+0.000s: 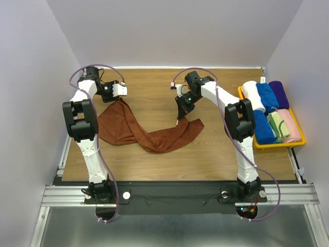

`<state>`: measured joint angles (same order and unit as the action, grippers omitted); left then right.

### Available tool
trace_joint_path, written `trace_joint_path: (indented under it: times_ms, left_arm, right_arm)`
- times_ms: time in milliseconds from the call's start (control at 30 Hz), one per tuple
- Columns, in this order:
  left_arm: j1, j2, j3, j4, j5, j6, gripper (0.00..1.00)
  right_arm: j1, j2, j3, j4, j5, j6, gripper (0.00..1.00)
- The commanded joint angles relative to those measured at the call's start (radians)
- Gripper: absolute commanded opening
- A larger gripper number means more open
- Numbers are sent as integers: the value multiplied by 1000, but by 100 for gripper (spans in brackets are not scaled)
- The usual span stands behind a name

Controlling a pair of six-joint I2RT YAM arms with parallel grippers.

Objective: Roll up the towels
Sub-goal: Flatten the towel

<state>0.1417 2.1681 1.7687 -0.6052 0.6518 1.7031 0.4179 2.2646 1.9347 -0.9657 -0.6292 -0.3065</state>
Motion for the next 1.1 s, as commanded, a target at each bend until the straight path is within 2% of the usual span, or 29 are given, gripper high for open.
trace_joint_path:
  times_ms: [0,133,300,500,800,1067]
  left_arm:
    - [-1,-27,44,-73,38,196,61]
    - [-10,15,89,-119,37,236,62]
    - [-28,24,87,-119,34,259,65]
    - [-51,45,90,-120,17,271,64]
    - [-80,68,94,-119,-4,293,55]
    - [-90,98,144,-168,-44,290,6]
  right_arm:
    - [-8,-68,23,-11,-27,7,1]
    - [-10,-59,27,-14,-27,4,1]
    - [-14,-54,23,-18,-26,1,1]
    - [-19,-57,14,-19,-26,-3,1]
    - [-33,-63,4,-21,-27,-5,1]
    - [-45,-73,-2,-21,-32,-6,1]
